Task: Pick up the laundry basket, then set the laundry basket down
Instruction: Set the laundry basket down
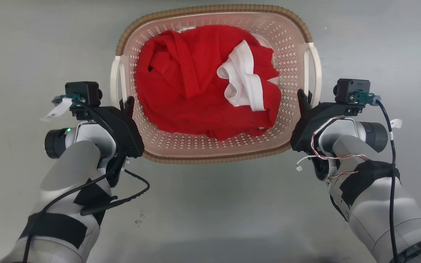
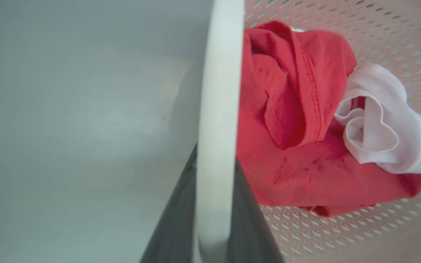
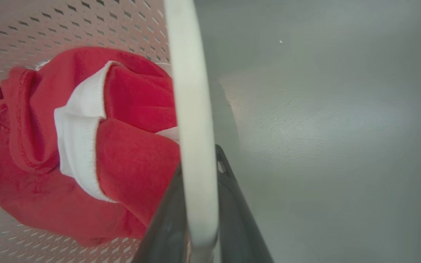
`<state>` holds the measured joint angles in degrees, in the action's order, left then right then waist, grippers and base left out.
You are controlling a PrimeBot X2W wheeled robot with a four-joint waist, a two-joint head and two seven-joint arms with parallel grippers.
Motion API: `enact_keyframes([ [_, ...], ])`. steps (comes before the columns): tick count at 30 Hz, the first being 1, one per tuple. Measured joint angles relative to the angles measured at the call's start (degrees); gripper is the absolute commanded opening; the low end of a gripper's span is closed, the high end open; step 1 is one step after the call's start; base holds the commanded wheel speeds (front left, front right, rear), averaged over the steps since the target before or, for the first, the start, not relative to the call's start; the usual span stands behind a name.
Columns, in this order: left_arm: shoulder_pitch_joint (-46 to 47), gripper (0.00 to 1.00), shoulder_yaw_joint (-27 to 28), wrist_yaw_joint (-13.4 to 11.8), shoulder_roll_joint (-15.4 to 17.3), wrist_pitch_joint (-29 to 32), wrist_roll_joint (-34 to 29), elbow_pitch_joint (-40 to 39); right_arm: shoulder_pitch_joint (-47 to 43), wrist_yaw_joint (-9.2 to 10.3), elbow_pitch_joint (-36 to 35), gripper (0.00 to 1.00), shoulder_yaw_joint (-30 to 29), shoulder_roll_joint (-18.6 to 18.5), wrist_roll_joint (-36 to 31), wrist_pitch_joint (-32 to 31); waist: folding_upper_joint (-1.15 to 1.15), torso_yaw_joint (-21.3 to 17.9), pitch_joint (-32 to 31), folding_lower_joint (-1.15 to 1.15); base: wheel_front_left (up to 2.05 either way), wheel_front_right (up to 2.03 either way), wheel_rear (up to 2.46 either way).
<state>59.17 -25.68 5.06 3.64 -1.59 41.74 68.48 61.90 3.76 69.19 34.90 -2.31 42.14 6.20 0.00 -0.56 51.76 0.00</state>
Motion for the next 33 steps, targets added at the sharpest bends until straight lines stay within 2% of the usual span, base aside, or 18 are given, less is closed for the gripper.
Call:
enact_keyframes([
  [11,0.8,0.00,-0.3,0.1,-0.1,-3.1,-0.4,0.7,0.5,0.31,0.3,0.00,0.3,0.0,-0.7,2.8,0.00,0.4,1.2,0.00,0.00,0.00,0.00],
  [19,1.4,0.00,-0.4,0.5,-0.2,-3.9,-0.4,1.4,0.9,0.22,0.9,0.00,0.7,0.3,-0.7,2.4,0.00,0.5,0.9,0.00,0.00,0.00,0.00],
  [23,1.7,0.01,-0.5,1.0,-0.2,-4.1,-0.4,1.8,1.0,-0.82,1.0,0.00,0.9,0.3,-0.7,1.9,0.00,0.6,0.7,0.00,0.00,0.00,0.00],
  [24,1.7,0.16,-0.5,1.0,-0.3,-4.1,-0.4,1.9,1.0,-1.12,1.1,0.00,1.0,0.3,-0.7,1.9,0.00,0.6,0.6,0.00,0.00,0.00,0.00],
  [25,1.7,0.18,-0.5,1.0,-0.3,-4.1,-0.4,1.9,1.0,-1.34,1.1,0.00,1.2,0.2,-0.7,1.8,0.00,0.6,0.6,0.00,0.00,0.00,0.00],
  [26,1.7,0.18,-0.5,1.1,-0.3,-4.1,-0.4,2.0,1.1,-1.53,1.1,0.04,1.3,0.2,-0.7,1.5,0.00,0.6,0.5,0.00,0.00,0.00,0.00],
  [27,1.8,0.23,-0.5,1.1,-0.3,-4.1,-0.4,2.0,1.1,-1.96,1.1,0.08,1.4,0.2,-0.7,1.3,0.00,0.6,0.5,0.00,0.00,0.00,0.00],
  [29,2.0,0.40,-0.5,1.3,-0.2,-4.1,-0.4,2.2,1.2,-2.59,1.1,0.21,1.5,0.0,-0.7,0.9,0.00,0.7,0.5,0.00,0.00,0.00,0.00],
  [30,2.0,0.48,-0.5,1.5,0.0,-4.0,-0.4,2.4,1.3,-2.86,1.1,0.24,1.6,-0.2,-0.7,0.8,0.00,0.7,0.4,0.00,0.00,0.00,0.00],
  [32,2.1,0.89,-0.5,1.5,0.0,-4.0,-0.2,2.5,1.3,-3.12,1.0,0.37,1.9,-0.6,-0.7,0.5,0.00,0.7,0.4,0.00,0.00,0.00,0.00],
  [33,2.3,0.98,-0.5,1.5,0.0,-4.0,0.0,2.6,1.3,-3.44,1.0,0.40,1.9,-0.8,-0.7,0.4,0.00,0.7,0.4,0.00,0.00,0.00,0.00],
])
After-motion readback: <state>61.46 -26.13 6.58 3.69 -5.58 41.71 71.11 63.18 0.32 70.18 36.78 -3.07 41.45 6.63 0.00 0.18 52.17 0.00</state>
